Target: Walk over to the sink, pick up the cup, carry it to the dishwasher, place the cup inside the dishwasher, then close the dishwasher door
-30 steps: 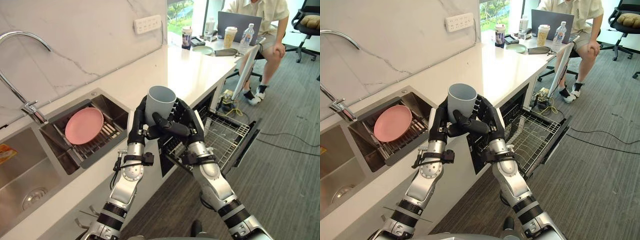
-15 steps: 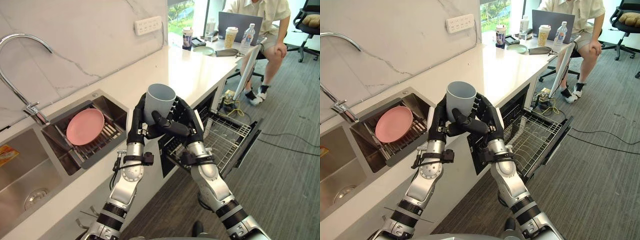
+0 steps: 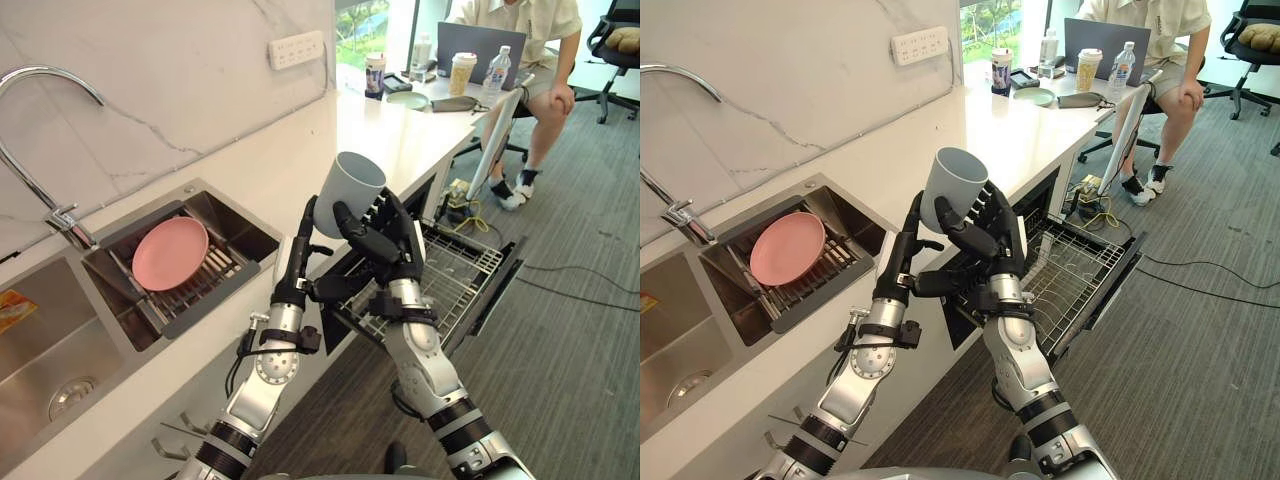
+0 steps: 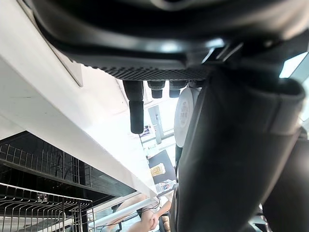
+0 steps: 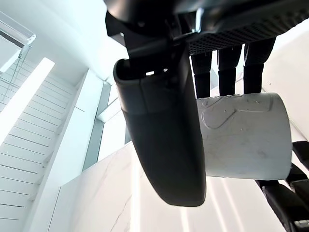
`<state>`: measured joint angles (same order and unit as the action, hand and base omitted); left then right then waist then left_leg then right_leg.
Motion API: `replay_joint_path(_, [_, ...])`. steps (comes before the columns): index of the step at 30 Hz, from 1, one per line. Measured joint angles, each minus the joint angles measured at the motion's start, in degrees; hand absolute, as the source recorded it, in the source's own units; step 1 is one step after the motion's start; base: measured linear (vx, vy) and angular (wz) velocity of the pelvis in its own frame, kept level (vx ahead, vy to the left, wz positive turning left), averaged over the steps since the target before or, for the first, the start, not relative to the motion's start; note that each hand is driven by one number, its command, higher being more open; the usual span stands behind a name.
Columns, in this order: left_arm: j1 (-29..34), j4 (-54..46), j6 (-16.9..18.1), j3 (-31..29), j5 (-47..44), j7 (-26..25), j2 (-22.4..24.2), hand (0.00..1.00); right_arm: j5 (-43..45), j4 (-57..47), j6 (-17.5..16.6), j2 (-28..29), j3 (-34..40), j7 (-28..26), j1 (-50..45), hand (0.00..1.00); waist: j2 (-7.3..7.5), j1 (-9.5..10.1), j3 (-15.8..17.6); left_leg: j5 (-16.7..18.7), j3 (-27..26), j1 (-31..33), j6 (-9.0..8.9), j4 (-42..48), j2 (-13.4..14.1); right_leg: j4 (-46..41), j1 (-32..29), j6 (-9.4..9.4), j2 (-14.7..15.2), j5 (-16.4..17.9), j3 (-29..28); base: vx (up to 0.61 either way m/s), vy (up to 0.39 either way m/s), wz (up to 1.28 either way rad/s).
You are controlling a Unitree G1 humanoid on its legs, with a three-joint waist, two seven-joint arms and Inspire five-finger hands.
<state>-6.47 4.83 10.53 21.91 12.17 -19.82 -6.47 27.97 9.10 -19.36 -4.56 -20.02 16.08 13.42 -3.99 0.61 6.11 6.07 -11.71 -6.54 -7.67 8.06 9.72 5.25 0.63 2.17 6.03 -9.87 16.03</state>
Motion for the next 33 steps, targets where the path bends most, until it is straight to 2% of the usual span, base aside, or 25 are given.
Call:
replay_joint_path(4, [0.0, -0.9, 0.0, -0.1, 1.6, -0.3, 0.0, 1.00, 0.0, 0.0, -1.5, 0.4, 0.0, 0.9, 0.0, 0.00, -0.04, 0.05, 0.0, 0.0, 0.0, 0.0, 0.00, 0.0, 0.0, 0.0, 0.0, 0.00, 0.0, 0.0, 0.0, 0.00, 0.000, 0.00])
replay_joint_path(9, [0.0, -3.4, 0.7, 0.5, 2.0, 0.2, -0.1, 1.00, -0.3, -1.2, -2.5, 1.5, 2.2, 4.9, 0.1, 0.00, -0.05, 0.09, 0.0, 0.0, -0.1, 0.0, 0.00, 0.0, 0.0, 0.0, -0.1, 0.01, 0.0, 0.0, -0.1, 0.00, 0.000, 0.00])
replay_joint_path(15, [2.4, -9.5, 3.6, 0.2, -4.7, 2.9, 0.1, 1.00, -5.2, -9.5, -4.6, 1.5, 16.6, 12.4, 0.0, 0.00, -0.05, 0.14, 0.0, 0.0, -1.2, -0.2, 0.01, -0.5, 0.0, 0.0, -0.7, 0.11, -0.2, -0.1, -1.1, 0.00, 0.001, -0.07])
replay_joint_path(18, [3.2, -10.3, 4.7, -1.2, -7.1, 4.5, 1.0, 1.00, -5.6, -13.0, -6.4, -0.1, 26.1, 15.7, -0.8, 0.00, -0.05, 0.01, 0.0, 0.1, -2.1, -0.6, 0.05, -1.0, 0.0, 0.0, -0.8, 0.35, -0.4, -1.0, -2.0, 0.03, 0.021, -0.16])
replay_joint_path(21, [4.1, -11.3, 5.0, -3.1, -11.0, 6.5, 1.2, 1.00, -5.7, -14.8, -6.7, -2.3, 34.7, 17.8, -3.1, 0.00, -0.06, -0.29, 0.0, 0.4, -3.0, -1.1, 0.16, -1.0, 0.0, 0.0, -0.9, 0.46, -0.6, -1.1, -3.0, 0.00, 0.026, -0.16])
replay_joint_path(23, [5.3, -12.6, 6.5, -4.5, -17.2, 10.2, 1.2, 1.00, -5.7, -15.3, -6.8, -2.8, 40.2, 18.3, -5.5, 0.00, -0.05, -1.12, 0.0, 0.8, -3.3, -1.2, 0.19, -0.8, 0.0, 0.0, -0.9, 0.70, -0.6, -1.0, -3.4, -0.02, 0.030, -0.09])
replay_joint_path(25, [6.0, -14.2, 6.6, -4.5, -21.1, 13.0, 1.2, 1.00, -5.7, -15.3, -6.8, -2.8, 42.4, 18.5, -7.0, 0.00, -0.04, -1.49, 0.0, 0.9, -3.7, -1.0, 0.24, -0.6, 0.0, 0.0, -1.2, 0.98, -0.6, -0.8, -3.7, -0.03, 0.025, -0.10])
replay_joint_path(27, [6.0, -16.4, 6.7, -3.5, -28.7, 19.0, 1.3, 1.00, -5.7, -15.3, -6.7, -2.7, 44.3, 18.3, -9.1, 0.00, -0.05, -1.69, 0.0, 1.2, -4.5, -0.5, 0.20, -0.2, 0.0, 0.0, -2.0, 0.90, -0.6, -0.8, -4.2, -0.03, 0.021, -0.14])
replay_joint_path(28, [6.0, -16.8, 6.7, -3.0, -29.9, 20.3, 1.5, 1.00, -5.7, -15.3, -6.7, -2.7, 44.5, 18.2, -9.7, 0.00, -0.06, -1.72, 0.0, 1.2, -4.6, -0.4, 0.19, -0.2, 0.0, 0.0, -2.2, 0.90, -0.6, -0.8, -4.3, -0.02, 0.017, -0.11])
replay_joint_path(30, [6.0, -18.0, 6.0, -0.8, -33.4, 24.0, 2.3, 1.00, -5.7, -15.3, -6.7, -2.5, 44.6, 17.5, -11.2, 0.00, -0.12, -2.09, -0.1, 1.3, -4.7, 0.0, 0.18, 0.0, 0.1, 0.0, -2.5, 0.89, -0.6, -0.8, -4.3, 0.00, 0.006, -0.02])
replay_joint_path(32, [6.0, -18.6, 3.3, 1.5, -36.8, 28.6, 3.4, 1.00, -5.7, -15.2, -6.5, -1.7, 44.5, 15.9, -12.1, 0.00, -0.24, -2.69, -0.1, 1.3, -4.8, 0.2, 0.16, 0.0, 0.1, 0.0, -2.7, 0.97, -0.6, -0.9, -4.4, 0.00, 0.000, 0.00])
replay_joint_path(33, [6.0, -18.6, 2.5, 1.9, -37.1, 29.3, 3.5, 1.00, -5.7, -15.2, -6.4, -1.5, 44.4, 15.5, -12.2, 0.00, -0.29, -2.92, -0.1, 1.3, -4.8, 0.2, 0.16, 0.0, 0.1, 0.0, -2.8, 0.99, -0.6, -0.9, -4.3, 0.00, 0.000, 0.00])
